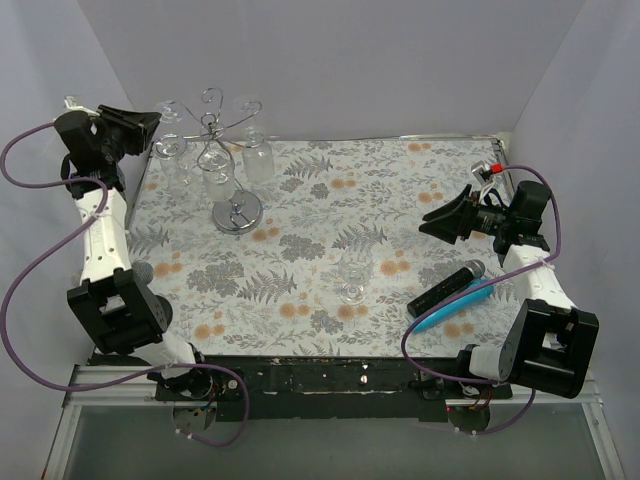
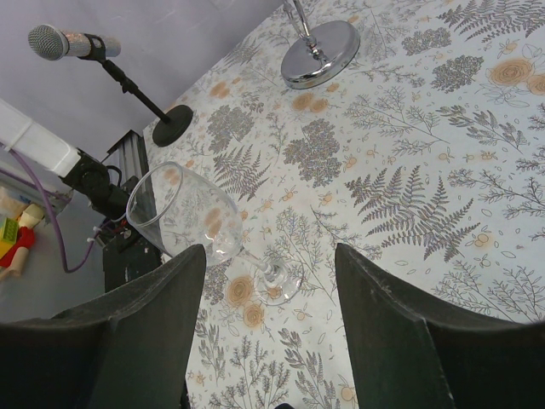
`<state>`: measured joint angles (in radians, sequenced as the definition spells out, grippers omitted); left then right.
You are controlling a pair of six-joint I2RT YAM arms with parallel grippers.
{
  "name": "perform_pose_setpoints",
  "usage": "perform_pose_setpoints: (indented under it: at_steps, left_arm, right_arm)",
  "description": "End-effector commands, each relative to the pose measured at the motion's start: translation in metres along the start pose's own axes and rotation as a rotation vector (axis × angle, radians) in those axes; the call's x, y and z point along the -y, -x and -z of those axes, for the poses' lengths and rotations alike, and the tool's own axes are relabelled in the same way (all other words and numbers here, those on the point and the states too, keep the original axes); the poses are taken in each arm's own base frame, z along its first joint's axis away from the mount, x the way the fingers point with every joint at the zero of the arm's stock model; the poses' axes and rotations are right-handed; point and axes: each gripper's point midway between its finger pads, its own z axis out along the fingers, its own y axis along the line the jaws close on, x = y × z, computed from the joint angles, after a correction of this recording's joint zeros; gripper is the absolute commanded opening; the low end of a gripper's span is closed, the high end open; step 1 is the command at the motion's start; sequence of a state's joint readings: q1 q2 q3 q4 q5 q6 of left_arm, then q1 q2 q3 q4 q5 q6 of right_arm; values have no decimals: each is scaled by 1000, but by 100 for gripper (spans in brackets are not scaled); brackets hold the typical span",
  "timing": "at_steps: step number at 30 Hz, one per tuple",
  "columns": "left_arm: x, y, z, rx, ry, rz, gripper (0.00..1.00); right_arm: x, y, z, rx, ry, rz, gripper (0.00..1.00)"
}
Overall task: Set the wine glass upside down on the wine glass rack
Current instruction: Turn the wine glass upside down at the wine rack.
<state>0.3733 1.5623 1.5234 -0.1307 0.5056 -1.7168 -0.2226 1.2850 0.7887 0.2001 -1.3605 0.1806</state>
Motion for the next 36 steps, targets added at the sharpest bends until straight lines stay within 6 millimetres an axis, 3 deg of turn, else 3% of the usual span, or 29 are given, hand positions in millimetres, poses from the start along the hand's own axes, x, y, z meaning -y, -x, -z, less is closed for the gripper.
perform_pose_setpoints:
  at_steps: [1, 11, 22, 30, 36]
  left_arm:
    - [35, 12, 25, 60, -74, -68, 23]
    - [32, 19, 40, 113, -35, -98, 40]
    - [46, 27, 77, 224, 16, -216, 65]
    - [55, 19, 106, 252, 14, -283, 88]
    - [68, -1, 122, 231, -26, -300, 98]
  right_arm:
    - [-2, 9, 1, 7, -1, 34, 70]
    - [-2, 9, 1, 7, -3, 36, 70]
    - [0, 9, 2, 9, -12, 44, 70]
    - [3, 9, 2, 4, -25, 53, 70]
    - [5, 10, 2, 0, -35, 73, 70]
